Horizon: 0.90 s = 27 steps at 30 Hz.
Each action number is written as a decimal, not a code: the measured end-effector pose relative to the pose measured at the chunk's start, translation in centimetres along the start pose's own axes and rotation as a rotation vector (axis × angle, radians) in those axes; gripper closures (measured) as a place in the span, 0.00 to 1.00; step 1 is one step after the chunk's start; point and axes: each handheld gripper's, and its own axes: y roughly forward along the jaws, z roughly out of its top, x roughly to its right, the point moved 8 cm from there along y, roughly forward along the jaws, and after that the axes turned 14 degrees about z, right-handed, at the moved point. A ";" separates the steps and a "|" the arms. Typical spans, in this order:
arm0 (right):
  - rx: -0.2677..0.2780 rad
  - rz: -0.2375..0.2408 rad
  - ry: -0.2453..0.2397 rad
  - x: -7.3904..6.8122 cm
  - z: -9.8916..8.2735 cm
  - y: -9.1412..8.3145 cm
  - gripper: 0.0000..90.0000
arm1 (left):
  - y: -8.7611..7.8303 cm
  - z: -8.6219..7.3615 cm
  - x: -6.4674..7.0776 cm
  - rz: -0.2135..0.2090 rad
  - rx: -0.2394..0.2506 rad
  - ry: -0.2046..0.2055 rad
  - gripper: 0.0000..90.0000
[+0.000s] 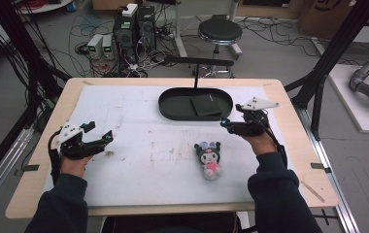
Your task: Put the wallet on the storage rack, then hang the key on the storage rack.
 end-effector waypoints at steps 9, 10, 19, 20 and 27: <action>-0.016 -0.030 0.057 -0.2 -4.1 -0.7 0.26 | 0.1 -0.1 0.0 0.003 -0.004 0.004 0.23; -0.018 -0.033 0.066 -0.2 -4.4 -0.6 0.26 | 0.1 -0.1 0.1 0.004 -0.003 0.004 0.23; -0.017 -0.045 0.071 -0.4 -5.0 -1.0 0.26 | 0.1 0.0 0.0 0.005 -0.001 0.004 0.23; -0.017 -0.046 0.068 -0.5 -4.9 -0.9 0.26 | 0.1 0.0 0.0 0.004 -0.001 0.004 0.23; -0.027 -0.034 0.039 -1.7 -4.8 -0.8 0.26 | 0.1 -0.1 0.1 0.001 -0.003 0.005 0.23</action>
